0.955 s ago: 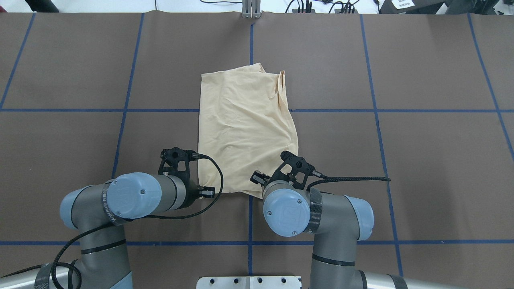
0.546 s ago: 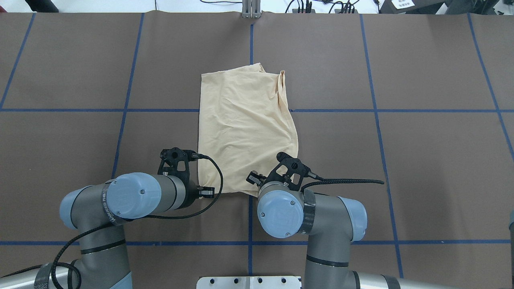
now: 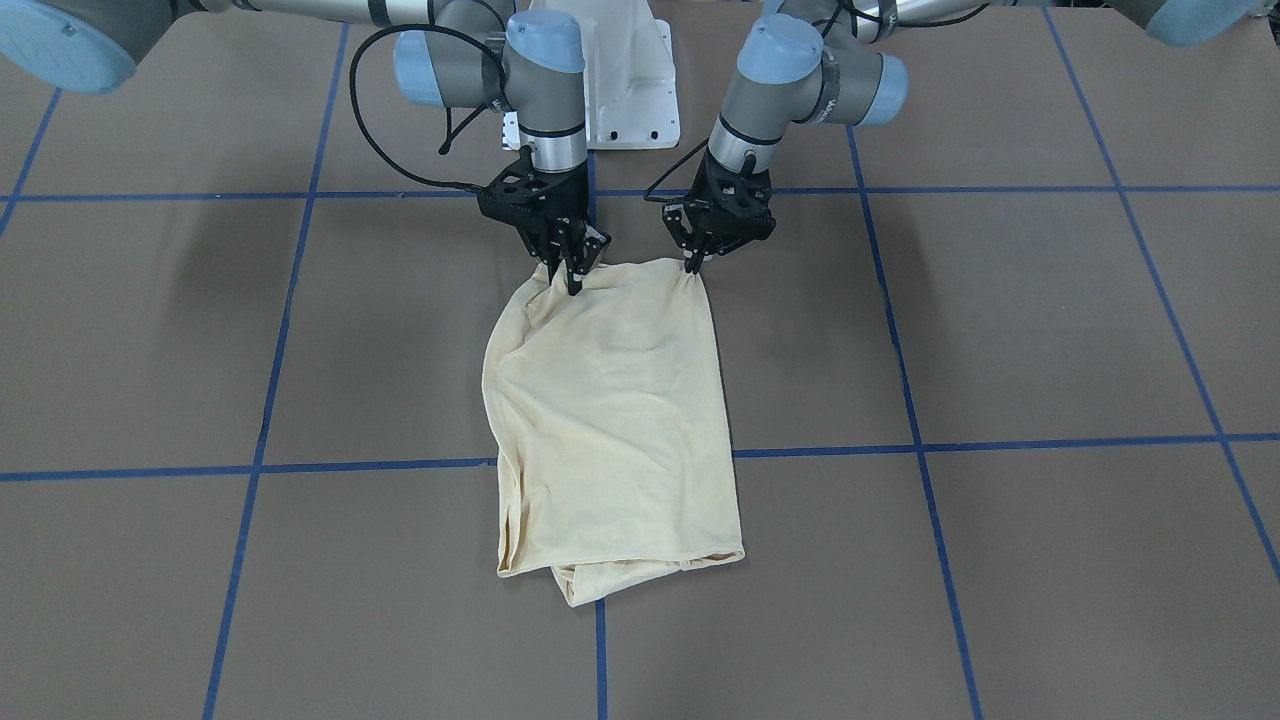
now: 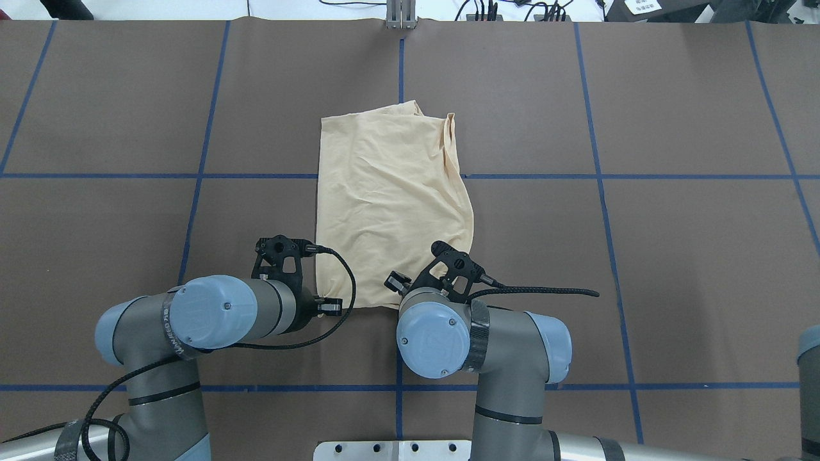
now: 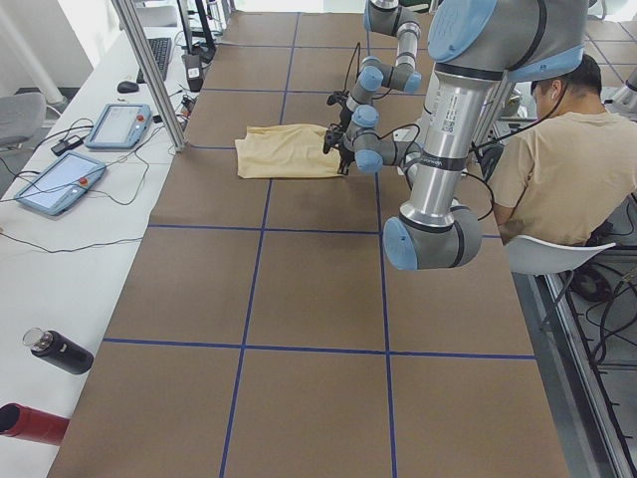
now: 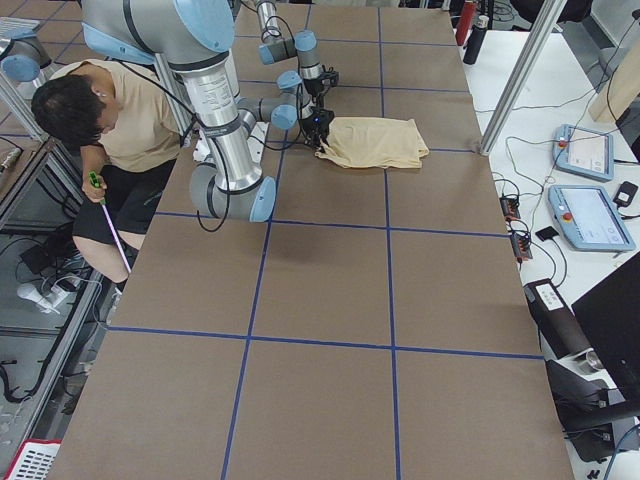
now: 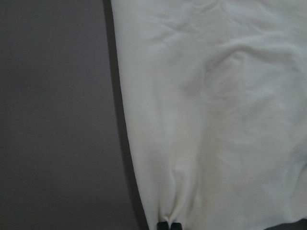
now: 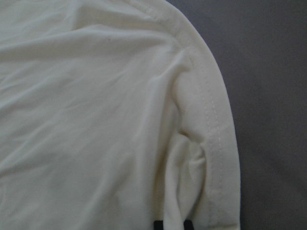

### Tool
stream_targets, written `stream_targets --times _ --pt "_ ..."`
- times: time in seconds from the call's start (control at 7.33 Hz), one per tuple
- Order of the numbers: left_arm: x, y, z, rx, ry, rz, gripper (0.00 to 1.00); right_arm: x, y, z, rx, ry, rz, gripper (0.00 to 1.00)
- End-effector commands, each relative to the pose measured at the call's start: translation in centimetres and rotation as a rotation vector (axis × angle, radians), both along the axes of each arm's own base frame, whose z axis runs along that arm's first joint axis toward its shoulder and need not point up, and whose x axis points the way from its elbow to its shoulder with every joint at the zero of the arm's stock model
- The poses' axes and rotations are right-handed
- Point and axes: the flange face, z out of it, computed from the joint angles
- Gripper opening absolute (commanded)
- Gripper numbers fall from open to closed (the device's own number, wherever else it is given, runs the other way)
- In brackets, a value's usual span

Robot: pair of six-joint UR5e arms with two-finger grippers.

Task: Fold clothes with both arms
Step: 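Align both grippers on the near edge corners and grasp them, then lift the near edge with both grippers and fold it away from the robot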

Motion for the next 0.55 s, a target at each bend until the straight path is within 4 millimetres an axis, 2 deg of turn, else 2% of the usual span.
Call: stream_targets --times 0.0,0.14,0.27,0.41 --pt "0.0 0.0 -0.1 0.002 0.001 0.001 0.0 0.5 -0.3 -0.6 0.005 -0.011 0.004 0.0" --pt "0.0 0.0 -0.2 0.002 0.003 0.001 0.0 1.0 -0.4 -0.9 0.008 -0.021 0.006 0.0" --pt "-0.1 0.0 -0.6 0.005 0.011 0.001 0.0 2.5 -0.4 -1.8 0.016 -0.048 0.007 0.0" --pt "-1.7 0.4 -2.3 0.019 0.05 0.0 0.0 4.5 0.2 -1.4 0.018 -0.063 0.003 0.0"
